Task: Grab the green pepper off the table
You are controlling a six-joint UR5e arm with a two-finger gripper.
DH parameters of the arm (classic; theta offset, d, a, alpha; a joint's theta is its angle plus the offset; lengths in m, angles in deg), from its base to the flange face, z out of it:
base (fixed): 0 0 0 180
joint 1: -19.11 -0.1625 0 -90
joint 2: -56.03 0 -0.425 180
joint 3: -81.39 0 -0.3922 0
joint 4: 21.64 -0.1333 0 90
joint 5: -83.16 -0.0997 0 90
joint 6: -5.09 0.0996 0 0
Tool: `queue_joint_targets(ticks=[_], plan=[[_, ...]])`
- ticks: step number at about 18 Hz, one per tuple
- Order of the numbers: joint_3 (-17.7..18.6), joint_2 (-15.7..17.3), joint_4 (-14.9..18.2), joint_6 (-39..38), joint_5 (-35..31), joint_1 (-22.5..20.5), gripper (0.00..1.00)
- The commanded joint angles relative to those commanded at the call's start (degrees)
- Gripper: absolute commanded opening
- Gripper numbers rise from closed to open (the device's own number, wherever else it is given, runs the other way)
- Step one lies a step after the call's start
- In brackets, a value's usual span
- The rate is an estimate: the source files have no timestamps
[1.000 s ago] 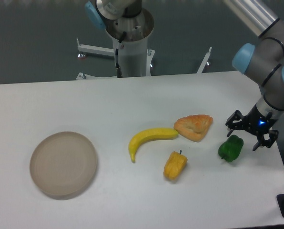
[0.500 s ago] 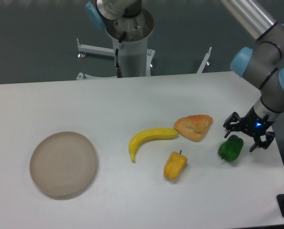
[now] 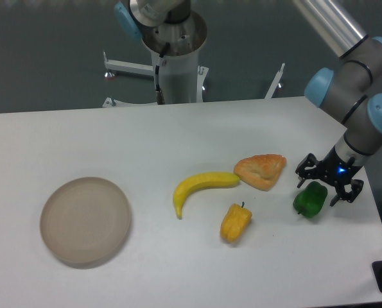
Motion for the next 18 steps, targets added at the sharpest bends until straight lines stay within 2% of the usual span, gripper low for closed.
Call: queue_joint_targets(ticks=[2,4,7,10,13,14,16,18], plan=[[0.00,0.00,-0.09,0.27,0.00,0.00,0.46],[-0.26,0.09,-0.09,0.27,0.00,0.00,0.40],[-0.97,0.44,-0.17,0.27,-0.17,0.00,0.40],[-1.58,0.96,-0.09,0.27,-0.35,0.44,0.34],[-2.81,1.14,-0.18,0.44,-1.49,0.62,0.33],[-3.51,1.75,-0.09,1.31,-2.71,0.88,0.33],[-4.74,4.12,0.61,9.29,-7.02,3.42,0.33],[-6.06,5.62,2.19,10.55,-8.00,4.48,0.33]])
